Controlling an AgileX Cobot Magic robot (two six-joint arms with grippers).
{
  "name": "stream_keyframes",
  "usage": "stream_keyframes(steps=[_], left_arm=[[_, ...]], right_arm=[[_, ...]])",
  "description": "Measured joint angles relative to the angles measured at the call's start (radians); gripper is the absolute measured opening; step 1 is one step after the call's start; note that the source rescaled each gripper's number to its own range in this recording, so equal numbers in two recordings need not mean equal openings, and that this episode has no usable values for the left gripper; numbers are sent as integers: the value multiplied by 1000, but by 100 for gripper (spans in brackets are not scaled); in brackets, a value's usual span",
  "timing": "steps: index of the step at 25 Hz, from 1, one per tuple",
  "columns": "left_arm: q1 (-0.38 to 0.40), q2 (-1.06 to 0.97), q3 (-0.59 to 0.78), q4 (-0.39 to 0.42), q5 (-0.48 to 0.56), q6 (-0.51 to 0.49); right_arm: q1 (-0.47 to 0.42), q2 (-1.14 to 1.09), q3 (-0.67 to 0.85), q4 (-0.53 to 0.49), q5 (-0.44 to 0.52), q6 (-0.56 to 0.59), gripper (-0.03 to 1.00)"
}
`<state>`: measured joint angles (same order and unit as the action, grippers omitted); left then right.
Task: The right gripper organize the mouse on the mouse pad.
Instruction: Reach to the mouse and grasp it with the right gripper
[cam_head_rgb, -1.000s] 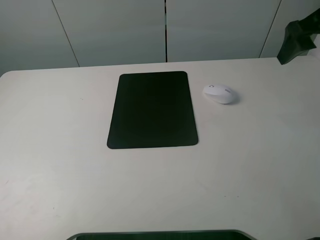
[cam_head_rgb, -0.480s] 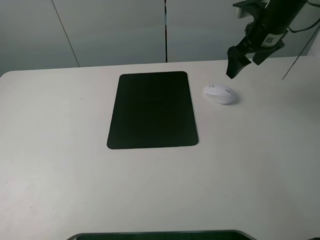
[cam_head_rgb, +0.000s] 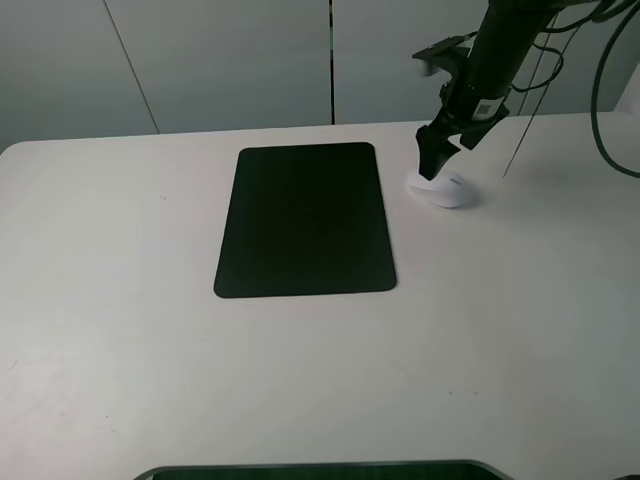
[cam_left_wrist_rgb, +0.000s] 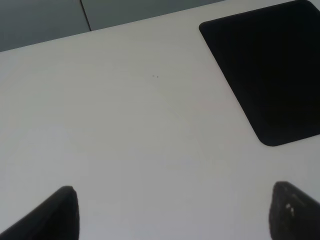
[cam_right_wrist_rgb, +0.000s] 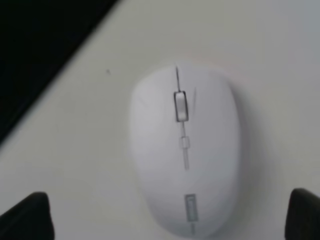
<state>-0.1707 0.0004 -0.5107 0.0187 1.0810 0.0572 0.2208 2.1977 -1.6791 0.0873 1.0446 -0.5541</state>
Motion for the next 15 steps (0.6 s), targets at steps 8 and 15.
stream_keyframes(steps=[8, 15], left_arm=[[0, 0, 0, 0, 0, 0], [0, 0, 0, 0, 0, 0]], right_arm=[[0, 26, -2, -18, -23, -102, 100], [0, 88, -41, -23, -41, -136, 100]])
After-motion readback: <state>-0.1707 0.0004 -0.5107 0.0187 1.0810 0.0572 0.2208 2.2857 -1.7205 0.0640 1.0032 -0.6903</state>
